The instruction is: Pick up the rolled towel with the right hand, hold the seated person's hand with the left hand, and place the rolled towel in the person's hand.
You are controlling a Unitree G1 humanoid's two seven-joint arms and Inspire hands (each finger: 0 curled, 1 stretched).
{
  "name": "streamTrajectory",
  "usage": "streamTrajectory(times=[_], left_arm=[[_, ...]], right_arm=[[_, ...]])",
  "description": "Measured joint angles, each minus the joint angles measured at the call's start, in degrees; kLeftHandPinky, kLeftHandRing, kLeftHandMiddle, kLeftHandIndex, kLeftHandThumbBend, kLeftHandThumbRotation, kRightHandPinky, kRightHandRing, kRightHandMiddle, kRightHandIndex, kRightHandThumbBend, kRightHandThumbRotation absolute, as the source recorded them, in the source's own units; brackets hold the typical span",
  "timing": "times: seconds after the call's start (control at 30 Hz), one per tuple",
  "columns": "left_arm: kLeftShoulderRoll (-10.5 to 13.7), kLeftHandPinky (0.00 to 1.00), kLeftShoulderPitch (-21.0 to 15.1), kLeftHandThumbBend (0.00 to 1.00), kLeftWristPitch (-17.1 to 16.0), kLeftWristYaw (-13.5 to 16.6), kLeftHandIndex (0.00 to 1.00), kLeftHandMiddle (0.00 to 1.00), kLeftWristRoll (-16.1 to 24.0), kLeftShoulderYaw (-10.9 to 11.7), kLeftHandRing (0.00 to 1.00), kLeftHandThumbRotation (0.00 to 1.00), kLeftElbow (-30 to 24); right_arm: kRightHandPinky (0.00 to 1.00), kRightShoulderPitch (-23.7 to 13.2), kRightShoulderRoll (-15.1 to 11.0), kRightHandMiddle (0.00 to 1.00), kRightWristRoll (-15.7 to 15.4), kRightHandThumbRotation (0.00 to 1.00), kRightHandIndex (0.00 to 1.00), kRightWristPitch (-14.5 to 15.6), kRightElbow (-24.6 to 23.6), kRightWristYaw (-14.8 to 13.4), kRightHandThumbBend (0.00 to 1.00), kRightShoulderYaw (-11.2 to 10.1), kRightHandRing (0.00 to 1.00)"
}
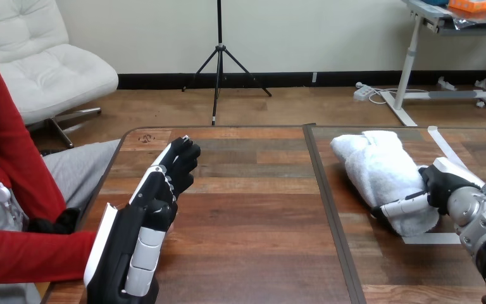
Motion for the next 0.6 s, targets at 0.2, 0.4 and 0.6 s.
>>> streamTrajectory(times=[0.2,0.4,0.6], left_arm=[[0.00,0.92,0.00,0.80,-0.02,-0.04,0.91,0.90,0.00,0.06,0.91,1.00,0.00],[0.00,0.91,-0.01,0.80,-0.03,-0.04,0.91,0.89,-0.01,0.16,0.90,1.00,0.00],[0.01,0.91,0.00,0.80,-0.03,-0.01,0.90,0.88,-0.05,0.29,0.89,1.00,-0.01]], right_arm=[[0.45,0.12,0.06,0.62,-0.13,0.19,0.64,-1.34,0.00,-2.09,1.00,0.57,0.57],[0.41,0.34,0.37,0.56,-0.75,0.10,0.56,-2.73,0.00,-4.56,0.93,1.33,0.51],[0.38,0.64,0.96,0.52,-1.52,0.02,0.51,-3.80,0.00,-7.45,0.80,2.20,0.46]])
